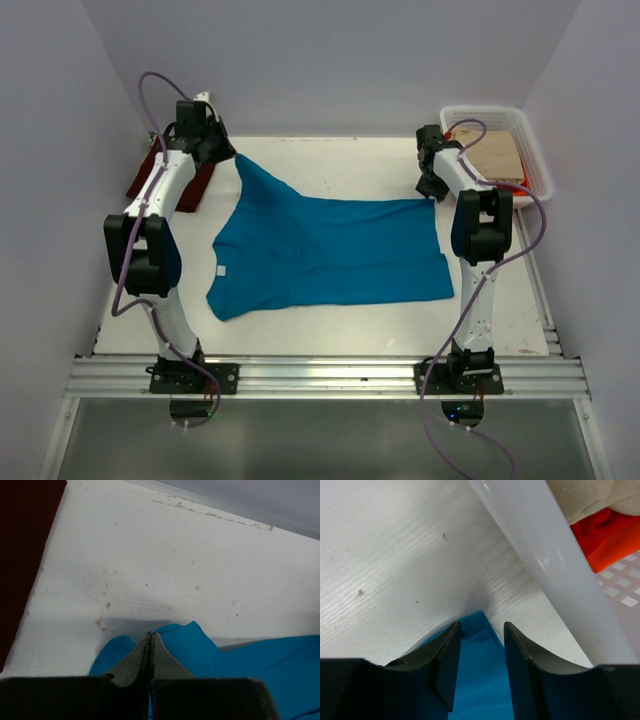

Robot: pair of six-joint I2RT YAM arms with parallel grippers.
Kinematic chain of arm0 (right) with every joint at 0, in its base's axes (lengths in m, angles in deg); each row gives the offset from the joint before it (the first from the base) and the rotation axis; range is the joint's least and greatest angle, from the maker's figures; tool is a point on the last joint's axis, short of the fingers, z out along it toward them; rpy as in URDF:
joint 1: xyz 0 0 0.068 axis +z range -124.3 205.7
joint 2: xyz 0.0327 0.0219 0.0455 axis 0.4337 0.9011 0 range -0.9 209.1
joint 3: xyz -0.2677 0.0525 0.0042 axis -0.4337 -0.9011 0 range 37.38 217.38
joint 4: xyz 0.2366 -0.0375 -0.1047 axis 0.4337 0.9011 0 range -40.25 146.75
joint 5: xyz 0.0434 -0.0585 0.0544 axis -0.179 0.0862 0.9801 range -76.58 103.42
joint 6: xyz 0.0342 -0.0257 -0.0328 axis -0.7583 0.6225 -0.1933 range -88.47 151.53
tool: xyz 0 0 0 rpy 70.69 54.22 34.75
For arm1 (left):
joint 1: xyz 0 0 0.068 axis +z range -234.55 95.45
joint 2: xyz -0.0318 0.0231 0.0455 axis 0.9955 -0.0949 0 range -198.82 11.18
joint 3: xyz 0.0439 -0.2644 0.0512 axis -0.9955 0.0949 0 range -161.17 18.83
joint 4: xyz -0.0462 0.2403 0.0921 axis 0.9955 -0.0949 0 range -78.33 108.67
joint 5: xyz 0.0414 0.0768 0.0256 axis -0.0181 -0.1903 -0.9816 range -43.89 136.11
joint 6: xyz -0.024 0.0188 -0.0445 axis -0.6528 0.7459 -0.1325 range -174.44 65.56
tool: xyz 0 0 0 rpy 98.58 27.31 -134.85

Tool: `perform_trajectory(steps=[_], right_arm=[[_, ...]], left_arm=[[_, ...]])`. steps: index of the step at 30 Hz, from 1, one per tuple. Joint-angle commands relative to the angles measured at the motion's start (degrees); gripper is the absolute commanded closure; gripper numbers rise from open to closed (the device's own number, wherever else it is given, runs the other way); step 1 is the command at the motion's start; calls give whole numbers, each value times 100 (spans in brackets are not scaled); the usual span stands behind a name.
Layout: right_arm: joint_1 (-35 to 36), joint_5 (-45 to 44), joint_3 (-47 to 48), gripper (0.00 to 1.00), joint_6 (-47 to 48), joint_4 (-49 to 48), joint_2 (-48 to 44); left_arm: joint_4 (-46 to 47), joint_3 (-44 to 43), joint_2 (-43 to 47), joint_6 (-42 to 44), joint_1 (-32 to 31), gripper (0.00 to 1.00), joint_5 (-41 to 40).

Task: Fold and stack the t-shirts
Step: Fold the tshirt

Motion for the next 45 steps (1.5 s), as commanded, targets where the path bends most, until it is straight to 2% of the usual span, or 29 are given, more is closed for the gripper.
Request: perform_trajectory(steps=[1, 6, 9, 13, 15, 18, 19, 23, 34, 40, 45], right_arm=[[-223, -567, 86, 57, -362, 248, 213], [-223, -243, 384, 60, -292, 240, 477], [-223, 65, 578, 67, -230, 204, 653], [-231, 320, 588, 71, -256, 213, 811], [-231, 347, 447, 77, -265, 74, 742], [-223, 330, 210, 98, -239, -33, 610], [-231, 304, 174, 100, -230, -33, 592], [-231, 251, 16, 100, -169, -77, 355], [-231, 154, -853, 100, 148, -771, -1402], [-223, 66, -1548, 100, 297, -1140, -2316], [-223, 75, -1908, 100, 411, -1167, -2590]], left_arm=[[104, 63, 275, 98, 96, 100, 85], [139, 116, 257, 72, 114, 100, 138], [165, 177, 248, 54, 123, 100, 190], [165, 178, 240, 54, 123, 100, 173], [165, 151, 240, 45, 132, 100, 190], [148, 125, 222, 45, 132, 100, 190], [156, 116, 213, 45, 132, 100, 199], [200, 116, 222, 45, 140, 100, 269], [455, 195, 354, 98, 140, 100, 559], [499, 573, 407, 133, 140, 100, 559], [543, 1047, 669, 133, 140, 100, 454]])
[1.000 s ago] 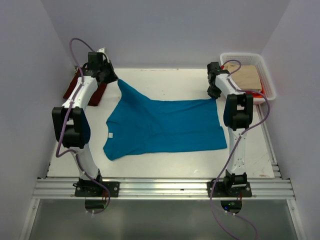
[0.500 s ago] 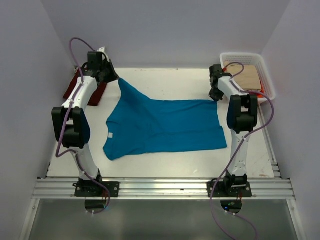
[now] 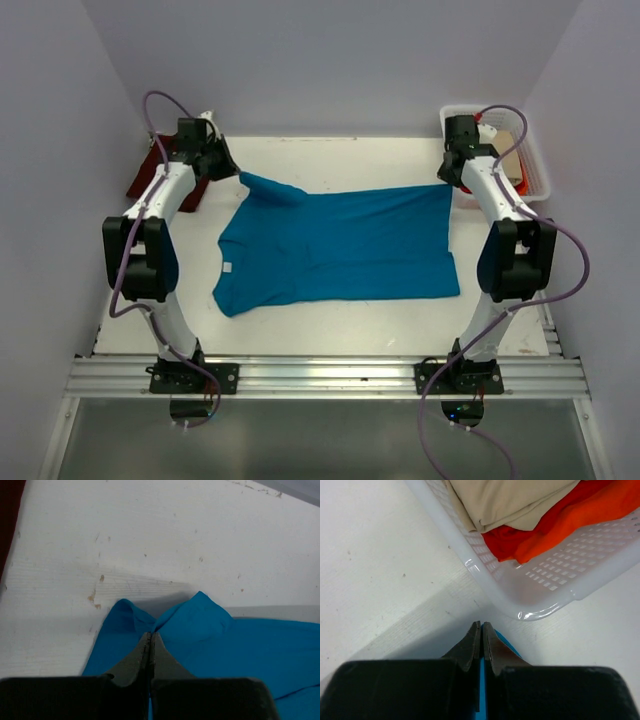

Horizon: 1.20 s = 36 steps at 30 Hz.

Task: Fold and stack the t-shirts
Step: Fold the tshirt

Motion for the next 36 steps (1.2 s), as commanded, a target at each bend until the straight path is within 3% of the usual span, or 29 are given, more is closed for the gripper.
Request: perform_trajectory(steps=[1, 17, 36], right_arm=[[-13, -146, -289, 100, 160, -161, -229], [-13, -111, -2371, 100, 125, -311, -1749], [-4, -128, -3646, 100, 107, -302, -2409]], left_arm=[[233, 278, 521, 133, 64, 100, -9], [-4, 2571, 2674, 37, 64, 100, -308], [-558, 4304, 3826, -333, 55, 100, -344]])
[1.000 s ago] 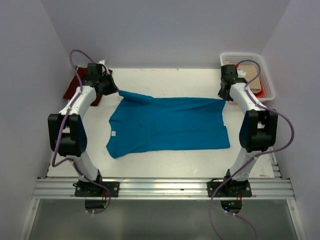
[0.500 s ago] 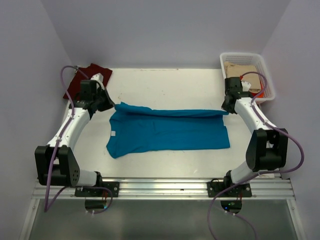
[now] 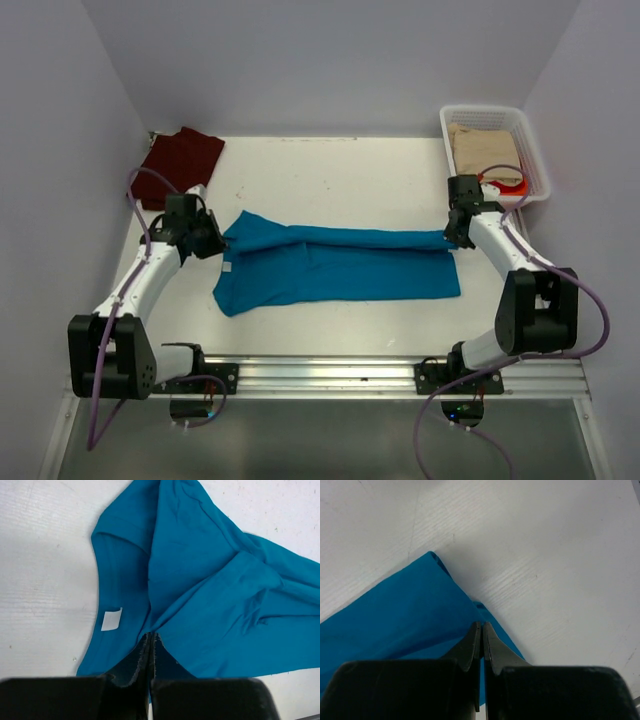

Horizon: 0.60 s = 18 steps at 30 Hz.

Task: Fold and stack the t-shirts
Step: Fold the tshirt

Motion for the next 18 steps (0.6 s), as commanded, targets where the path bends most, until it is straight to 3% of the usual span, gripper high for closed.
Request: perform_trajectory(steps=[1, 18], right_arm=[[-4, -115, -224, 100, -15, -129, -136], [66, -62, -400, 100, -129, -560, 453]], left_arm=[[-34, 155, 349, -116, 46, 100, 37], [361, 903, 481, -169, 46, 100, 204]])
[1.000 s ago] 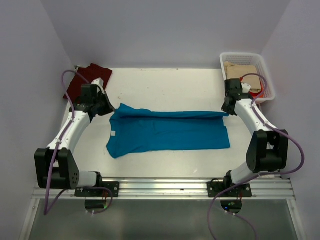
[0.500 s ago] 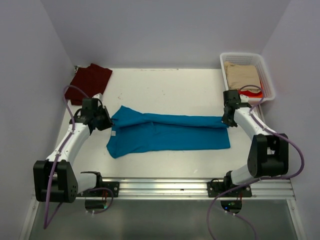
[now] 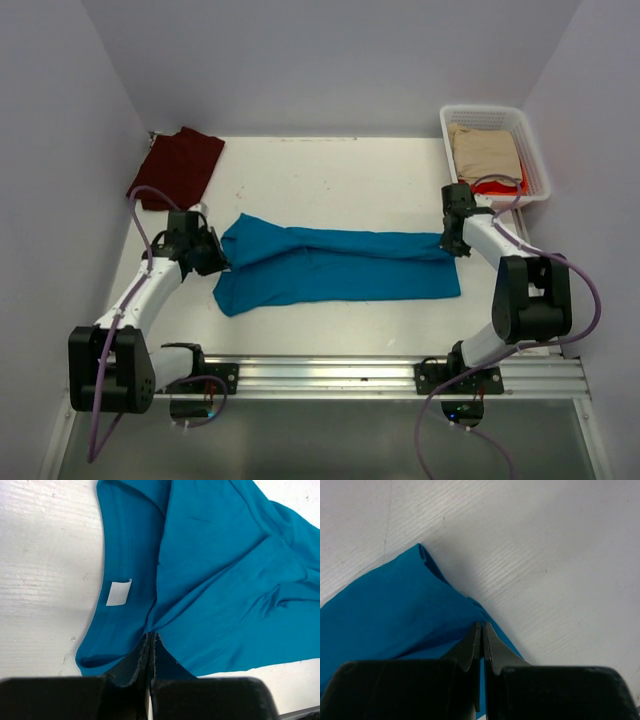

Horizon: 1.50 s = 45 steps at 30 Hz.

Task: Fold and stack the t-shirts
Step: Fold the tshirt

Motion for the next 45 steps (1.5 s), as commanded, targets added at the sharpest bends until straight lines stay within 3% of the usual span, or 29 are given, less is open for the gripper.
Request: perform_trajectory(steps=[1, 12, 14, 15, 17, 18, 19, 20, 21, 24, 27, 28, 30, 32, 33, 34, 35, 38, 40, 45], right_arm=[[33, -95, 24, 100, -77, -226, 40], [60, -174, 6, 98, -68, -296, 101], [60, -192, 15, 92, -68, -287, 93], [68, -209, 24, 77, -68, -252, 75], [77, -245, 68, 59, -68, -182, 49], [86, -297, 111, 46, -77, -95, -4], [95, -315, 120, 41, -77, -59, -39], [112, -315, 138, 38, -77, -24, -109], [113, -298, 173, 33, -94, 55, -179], [174, -201, 252, 31, -103, 143, -557], [209, 202, 252, 36, -51, 30, -961], [209, 543, 235, 61, -33, -40, -1084], [218, 1010, 182, 100, 20, -304, -1155], [218, 1879, 138, 100, 64, -514, -1138], [227, 2204, 138, 100, 73, -742, -1103], [244, 2634, 138, 100, 73, -875, -1033], [262, 3526, 129, 100, 73, -1059, -850], [533, 4508, 401, 100, 81, -1167, -366], [832, 4336, 603, 100, 283, -1026, -338], [1167, 4361, 297, 100, 178, -1192, -636]], left_arm=[[314, 112, -8, -58, 46, 100, 130], [507, 437, 62, -251, 38, 99, 235], [481, 463, 123, -321, 38, 89, 218], [437, 472, 211, -356, 38, 71, 192], [288, 403, 342, -470, 38, 51, 174], [226, 359, 570, -497, 38, 30, 148], [174, 306, 728, -575, 29, 15, 121], [95, 166, 913, -611, 29, 12, 95], [68, 86, 1280, -629, 11, 0, 51], [111, -274, 1783, -673, 2, 0, 51], [313, -564, 1733, -542, -6, 0, 243], [392, -600, 1636, -454, -6, 2, 279], [673, -688, 1197, -366, -6, 15, 680], [1198, -662, 855, -365, -6, 31, 990], [1393, -670, 496, -374, -6, 53, 1226], [1647, -670, 310, -391, -24, 60, 1350], [2085, -696, 125, -435, -33, 73, 1369], [2588, -1029, -1005, -532, -50, 86, 1684], [2687, -1336, -1421, -558, -111, 87, 2106], [2801, -1962, -2451, -400, -410, 47, 2545]])
